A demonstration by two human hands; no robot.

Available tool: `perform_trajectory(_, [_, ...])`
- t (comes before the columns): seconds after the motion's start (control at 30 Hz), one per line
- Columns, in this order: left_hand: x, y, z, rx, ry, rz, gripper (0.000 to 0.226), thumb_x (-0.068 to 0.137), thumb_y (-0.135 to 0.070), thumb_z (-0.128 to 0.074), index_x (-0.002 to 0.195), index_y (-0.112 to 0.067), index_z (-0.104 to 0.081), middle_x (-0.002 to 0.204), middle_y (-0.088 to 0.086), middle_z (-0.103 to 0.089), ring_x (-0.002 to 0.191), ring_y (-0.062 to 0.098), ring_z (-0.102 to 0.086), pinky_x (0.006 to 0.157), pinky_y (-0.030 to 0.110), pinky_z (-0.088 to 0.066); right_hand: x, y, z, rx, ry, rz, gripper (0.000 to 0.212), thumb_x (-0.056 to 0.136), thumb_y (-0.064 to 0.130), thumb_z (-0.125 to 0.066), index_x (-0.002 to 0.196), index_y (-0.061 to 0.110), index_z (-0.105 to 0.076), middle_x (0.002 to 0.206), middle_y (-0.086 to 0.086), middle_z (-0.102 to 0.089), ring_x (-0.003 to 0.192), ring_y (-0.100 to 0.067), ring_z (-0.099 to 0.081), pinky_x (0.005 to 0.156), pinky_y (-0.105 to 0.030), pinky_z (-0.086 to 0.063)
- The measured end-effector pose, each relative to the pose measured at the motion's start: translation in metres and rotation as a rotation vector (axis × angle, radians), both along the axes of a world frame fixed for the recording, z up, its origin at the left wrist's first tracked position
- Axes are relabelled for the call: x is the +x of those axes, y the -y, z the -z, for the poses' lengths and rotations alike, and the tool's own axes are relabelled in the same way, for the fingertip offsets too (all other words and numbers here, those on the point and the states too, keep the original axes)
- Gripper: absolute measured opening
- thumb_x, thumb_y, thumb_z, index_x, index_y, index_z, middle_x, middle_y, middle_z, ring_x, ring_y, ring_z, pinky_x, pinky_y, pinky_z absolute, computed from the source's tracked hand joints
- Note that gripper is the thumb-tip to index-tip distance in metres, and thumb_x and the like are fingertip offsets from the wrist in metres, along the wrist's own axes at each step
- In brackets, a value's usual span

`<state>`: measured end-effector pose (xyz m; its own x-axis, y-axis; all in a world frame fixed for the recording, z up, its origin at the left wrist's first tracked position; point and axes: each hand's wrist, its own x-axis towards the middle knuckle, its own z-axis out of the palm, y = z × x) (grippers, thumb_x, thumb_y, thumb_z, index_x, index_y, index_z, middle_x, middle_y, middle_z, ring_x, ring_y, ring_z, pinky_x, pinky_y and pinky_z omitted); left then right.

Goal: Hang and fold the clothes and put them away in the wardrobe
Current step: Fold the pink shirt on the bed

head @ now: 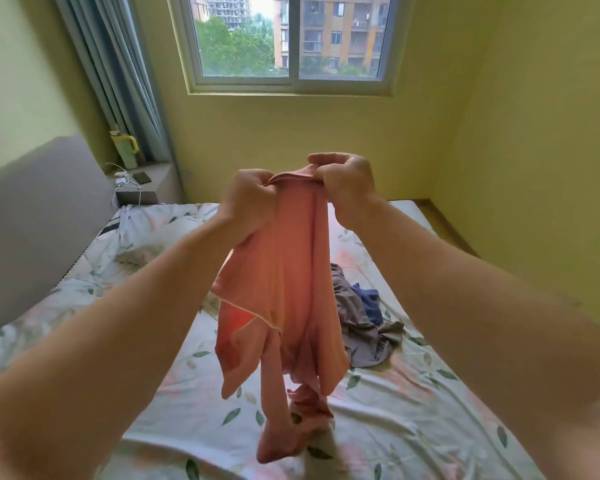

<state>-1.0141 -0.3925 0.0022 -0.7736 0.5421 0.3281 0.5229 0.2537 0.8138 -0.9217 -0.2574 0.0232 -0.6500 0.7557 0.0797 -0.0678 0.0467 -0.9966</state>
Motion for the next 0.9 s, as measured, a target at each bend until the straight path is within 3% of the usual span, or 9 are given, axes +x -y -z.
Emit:
perform_trajectory(0.07, [0.001, -0.003, -0.005, 0.063, 0.128, -0.022, 0.03, 0.089, -0.009, -0.053, 0.061, -0.016, -0.06, 0.047, -0.013, -0.041, 0.043, 0.008, -0.033, 0.045, 0.024, -0.026, 0.005, 0.005, -0.003, -0.043, -0.008, -0.095, 0.029, 0.082, -0.008, -0.068, 0.107, 0.006, -0.073, 0.098, -0.013, -0.072, 0.085, -0.023, -0.068, 0.092, -0.047, -0.057])
perform_trajectory(0.2, [0.001, -0.008, -0.016, 0.145, 0.226, -0.098, 0.024, 0.089, -0.002, -0.046, 0.087, -0.012, -0.068, 0.074, 0.005, -0.064, 0.07, 0.029, -0.061, 0.061, 0.035, -0.049, 0.013, 0.021, -0.003, -0.117, 0.069, -0.323, 0.07, 0.079, -0.019, -0.052, 0.141, 0.014, -0.05, 0.1, -0.01, -0.065, 0.082, -0.022, -0.064, 0.09, -0.05, -0.056])
perform_trajectory(0.27, [0.0, -0.009, -0.02, 0.19, 0.23, -0.157, 0.039, 0.088, -0.001, -0.042, 0.116, -0.016, -0.066, 0.1, 0.009, -0.072, 0.092, 0.031, -0.07, 0.079, 0.042, -0.059, 0.018, 0.026, 0.002, -0.085, 0.213, -0.462, 0.076, 0.077, -0.021, -0.047, 0.141, 0.021, -0.047, 0.093, -0.012, -0.061, 0.077, -0.021, -0.061, 0.078, -0.046, -0.058])
perform_trajectory(0.37, [0.003, -0.008, -0.026, 0.274, 0.187, -0.113, 0.056, 0.092, 0.001, -0.037, 0.136, -0.026, -0.058, 0.107, 0.009, -0.075, 0.084, 0.022, -0.074, 0.075, 0.037, -0.061, 0.027, 0.026, 0.015, 0.09, 0.525, -0.721, 0.062, 0.076, -0.018, -0.045, 0.129, 0.011, -0.051, 0.084, -0.01, -0.052, 0.064, -0.016, -0.05, 0.058, -0.029, -0.041])
perform_trajectory(0.5, [0.012, -0.007, -0.033, 0.423, 0.279, 0.07, 0.046, 0.086, 0.01, -0.028, 0.111, -0.008, -0.062, 0.087, 0.014, -0.078, 0.084, 0.028, -0.077, 0.06, 0.029, -0.057, 0.028, 0.022, 0.04, 0.367, 0.88, -0.809, 0.056, 0.082, 0.023, -0.079, 0.132, 0.025, -0.054, 0.128, 0.002, -0.061, 0.117, -0.021, -0.057, 0.096, -0.045, -0.05])
perform_trajectory(0.57, [0.016, -0.008, -0.034, 0.415, 0.292, 0.094, 0.04, 0.089, 0.012, -0.028, 0.101, -0.003, -0.063, 0.086, 0.017, -0.077, 0.084, 0.029, -0.077, 0.057, 0.026, -0.057, 0.021, 0.024, 0.052, 0.497, 0.85, -0.618, 0.042, 0.089, 0.037, -0.069, 0.127, 0.021, -0.061, 0.124, -0.002, -0.064, 0.11, -0.024, -0.062, 0.075, -0.036, -0.055])
perform_trajectory(0.63, [0.019, -0.009, -0.033, 0.394, 0.32, 0.127, 0.041, 0.088, 0.016, -0.029, 0.095, -0.001, -0.065, 0.084, 0.02, -0.076, 0.085, 0.031, -0.077, 0.07, 0.033, -0.062, 0.014, 0.022, 0.061, 0.396, 0.712, -0.397, 0.021, 0.093, 0.032, -0.057, 0.102, 0.015, -0.066, 0.104, -0.007, -0.069, 0.087, -0.022, -0.065, 0.066, -0.034, -0.055])
perform_trajectory(0.77, [0.011, 0.002, -0.033, 0.032, -0.072, -0.04, 0.034, 0.083, 0.002, -0.066, 0.112, -0.012, -0.074, 0.102, 0.001, -0.077, 0.099, 0.014, -0.072, 0.098, 0.03, -0.055, 0.007, 0.012, 0.059, 0.297, 0.507, -0.329, 0.014, 0.092, 0.027, -0.058, 0.085, 0.018, -0.067, 0.081, 0.002, -0.066, 0.07, -0.013, -0.06, 0.051, -0.017, -0.044])
perform_trajectory(0.9, [0.0, 0.014, -0.038, -0.281, -0.489, -0.157, 0.026, 0.086, -0.014, -0.068, 0.11, -0.008, -0.074, 0.103, 0.011, -0.074, 0.095, 0.028, -0.069, 0.086, 0.038, -0.057, 0.001, 0.008, 0.049, 0.441, 0.376, -0.368, 0.012, 0.085, 0.032, -0.07, 0.09, 0.021, -0.071, 0.083, 0.005, -0.072, 0.077, -0.015, -0.068, 0.068, -0.031, -0.053])
